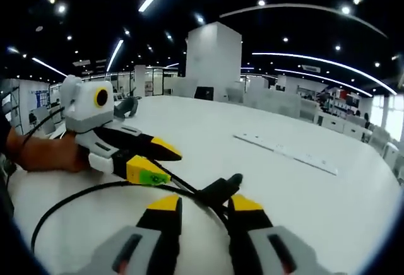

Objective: Find the charging cable on the desk, coil it up and secure with Velcro.

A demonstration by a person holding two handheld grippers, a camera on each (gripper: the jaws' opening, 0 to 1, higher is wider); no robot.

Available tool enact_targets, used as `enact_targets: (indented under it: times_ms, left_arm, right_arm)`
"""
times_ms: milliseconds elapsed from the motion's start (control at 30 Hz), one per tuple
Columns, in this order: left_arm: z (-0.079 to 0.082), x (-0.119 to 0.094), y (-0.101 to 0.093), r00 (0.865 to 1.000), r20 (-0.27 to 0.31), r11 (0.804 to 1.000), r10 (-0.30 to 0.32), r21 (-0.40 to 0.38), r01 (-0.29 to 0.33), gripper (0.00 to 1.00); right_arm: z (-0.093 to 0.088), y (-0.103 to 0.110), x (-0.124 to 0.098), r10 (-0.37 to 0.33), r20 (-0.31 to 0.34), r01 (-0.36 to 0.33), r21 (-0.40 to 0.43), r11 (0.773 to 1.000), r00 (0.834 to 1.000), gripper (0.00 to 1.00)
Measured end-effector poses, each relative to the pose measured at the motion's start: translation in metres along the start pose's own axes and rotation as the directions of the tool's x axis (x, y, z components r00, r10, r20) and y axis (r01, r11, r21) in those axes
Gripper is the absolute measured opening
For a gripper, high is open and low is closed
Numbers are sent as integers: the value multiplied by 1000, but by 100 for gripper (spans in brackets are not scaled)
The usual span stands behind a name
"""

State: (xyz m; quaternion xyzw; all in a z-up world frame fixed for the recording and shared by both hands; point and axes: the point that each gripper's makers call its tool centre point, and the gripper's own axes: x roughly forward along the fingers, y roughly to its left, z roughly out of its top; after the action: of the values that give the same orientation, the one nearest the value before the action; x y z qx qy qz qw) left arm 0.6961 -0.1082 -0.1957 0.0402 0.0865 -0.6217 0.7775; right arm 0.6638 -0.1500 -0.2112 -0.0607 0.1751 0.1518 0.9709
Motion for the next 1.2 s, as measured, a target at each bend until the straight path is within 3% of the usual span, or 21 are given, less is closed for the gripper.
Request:
enact_targets:
  times_ms: [267, 500, 733, 1033, 1100, 1200]
  left_arm:
    - [-2, -10, -5, 999, 2, 999, 39, -2, -39, 27]
    - [-6, -34, -14, 997, 7, 996, 78, -47, -78, 27]
    - [-15, -53, -17, 993, -47, 992, 112, -53, -114, 27]
    - [-5, -84, -29, 990, -16, 985, 143, -91, -144, 27]
    - [-7, -93, -44, 989, -14, 984, 148, -94, -149, 27]
    - [-5, -102, -47, 986, -8, 984, 166, -67, -166, 27]
  right_arm:
    - [0, 5, -15, -16, 10, 16, 30, 999, 1000, 31]
    - [2, 13, -32, -38, 15, 37, 56, 998, 999, 32]
    - [-2, 28, -62, -73, 29, 71, 75, 995, 997, 32]
    - [-6, 41, -87, -107, 45, 103, 86, 991, 993, 34]
    - [-6, 44, -91, -114, 44, 110, 92, 990, 992, 35]
    - [-6, 51, -97, -121, 43, 117, 90, 989, 992, 35]
